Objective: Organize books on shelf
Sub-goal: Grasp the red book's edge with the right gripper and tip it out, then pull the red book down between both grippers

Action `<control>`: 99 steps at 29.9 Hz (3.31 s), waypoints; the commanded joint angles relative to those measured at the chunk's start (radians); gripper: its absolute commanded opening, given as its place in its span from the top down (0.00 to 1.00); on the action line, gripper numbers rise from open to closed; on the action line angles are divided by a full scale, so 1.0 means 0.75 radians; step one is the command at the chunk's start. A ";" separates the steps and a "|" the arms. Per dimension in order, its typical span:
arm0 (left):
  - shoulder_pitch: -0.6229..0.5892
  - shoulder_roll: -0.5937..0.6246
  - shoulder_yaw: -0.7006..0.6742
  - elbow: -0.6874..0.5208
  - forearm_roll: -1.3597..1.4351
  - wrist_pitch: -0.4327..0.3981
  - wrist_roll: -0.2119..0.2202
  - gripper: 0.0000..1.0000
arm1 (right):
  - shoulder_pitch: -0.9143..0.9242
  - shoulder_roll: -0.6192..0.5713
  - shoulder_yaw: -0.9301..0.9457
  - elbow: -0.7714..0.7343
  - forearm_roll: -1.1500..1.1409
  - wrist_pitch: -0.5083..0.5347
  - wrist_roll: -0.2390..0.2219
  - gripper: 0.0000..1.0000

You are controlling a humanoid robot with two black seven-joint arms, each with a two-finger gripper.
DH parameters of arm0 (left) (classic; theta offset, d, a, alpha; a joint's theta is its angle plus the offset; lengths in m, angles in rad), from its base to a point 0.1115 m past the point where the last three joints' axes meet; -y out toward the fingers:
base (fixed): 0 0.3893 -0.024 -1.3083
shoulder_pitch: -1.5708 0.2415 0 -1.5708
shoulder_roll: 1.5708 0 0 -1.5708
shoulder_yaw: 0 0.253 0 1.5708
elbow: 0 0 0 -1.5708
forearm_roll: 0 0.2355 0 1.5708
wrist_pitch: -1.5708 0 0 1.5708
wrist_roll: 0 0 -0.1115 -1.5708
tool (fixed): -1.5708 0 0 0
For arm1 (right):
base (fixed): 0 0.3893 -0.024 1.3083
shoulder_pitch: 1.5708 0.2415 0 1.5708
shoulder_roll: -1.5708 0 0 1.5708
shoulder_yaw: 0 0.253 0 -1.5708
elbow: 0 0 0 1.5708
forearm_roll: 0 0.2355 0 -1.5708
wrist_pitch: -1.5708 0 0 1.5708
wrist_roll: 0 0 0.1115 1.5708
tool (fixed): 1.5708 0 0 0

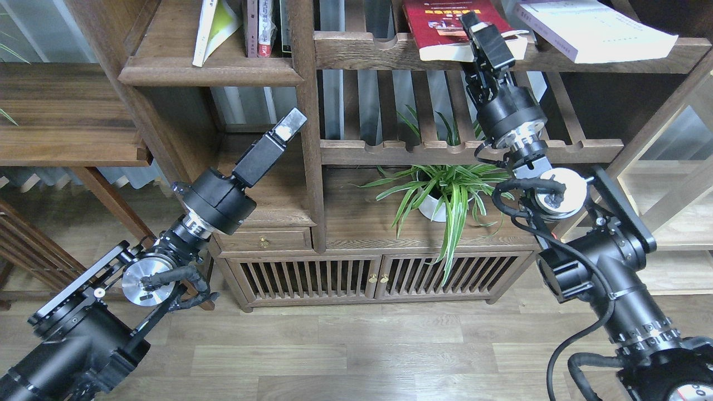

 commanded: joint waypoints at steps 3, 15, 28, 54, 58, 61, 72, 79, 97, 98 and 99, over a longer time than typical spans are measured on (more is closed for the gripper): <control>0.000 0.000 0.000 0.002 0.000 0.000 0.000 0.01 | 0.005 0.003 0.000 -0.002 0.002 -0.061 0.000 0.14; 0.000 0.002 0.000 0.012 0.000 0.000 0.002 0.01 | 0.025 0.001 -0.002 -0.006 0.002 -0.122 -0.008 0.27; 0.000 0.002 0.000 0.014 0.000 0.000 0.002 0.01 | 0.033 0.001 0.004 -0.010 0.004 -0.094 -0.012 0.56; 0.000 0.008 -0.002 0.023 0.000 0.000 0.002 0.01 | -0.014 0.017 0.084 -0.002 0.100 0.107 -0.006 0.95; -0.004 -0.002 -0.010 0.039 -0.002 0.000 0.002 0.01 | -0.014 0.045 0.082 0.035 0.102 0.115 -0.006 0.95; -0.006 -0.010 -0.021 0.039 -0.016 0.000 -0.006 0.01 | -0.016 0.078 0.082 0.058 0.102 0.145 -0.006 0.95; -0.016 -0.127 -0.047 0.078 -0.102 0.000 -0.020 0.01 | -0.114 0.142 0.033 0.127 0.102 0.397 -0.010 0.95; -0.055 -0.206 -0.070 0.113 -0.151 0.000 -0.014 0.01 | -0.159 0.189 -0.078 0.142 0.098 0.548 -0.010 0.96; -0.164 -0.233 -0.084 0.139 -0.221 0.000 -0.002 0.02 | -0.312 0.207 -0.147 0.142 0.084 0.548 -0.014 0.96; -0.176 -0.237 -0.084 0.145 -0.229 0.000 -0.002 0.02 | -0.314 0.207 -0.151 0.142 0.082 0.548 -0.014 0.95; -0.182 -0.241 -0.084 0.149 -0.237 0.000 -0.002 0.02 | -0.314 0.207 -0.151 0.144 0.080 0.548 -0.016 0.96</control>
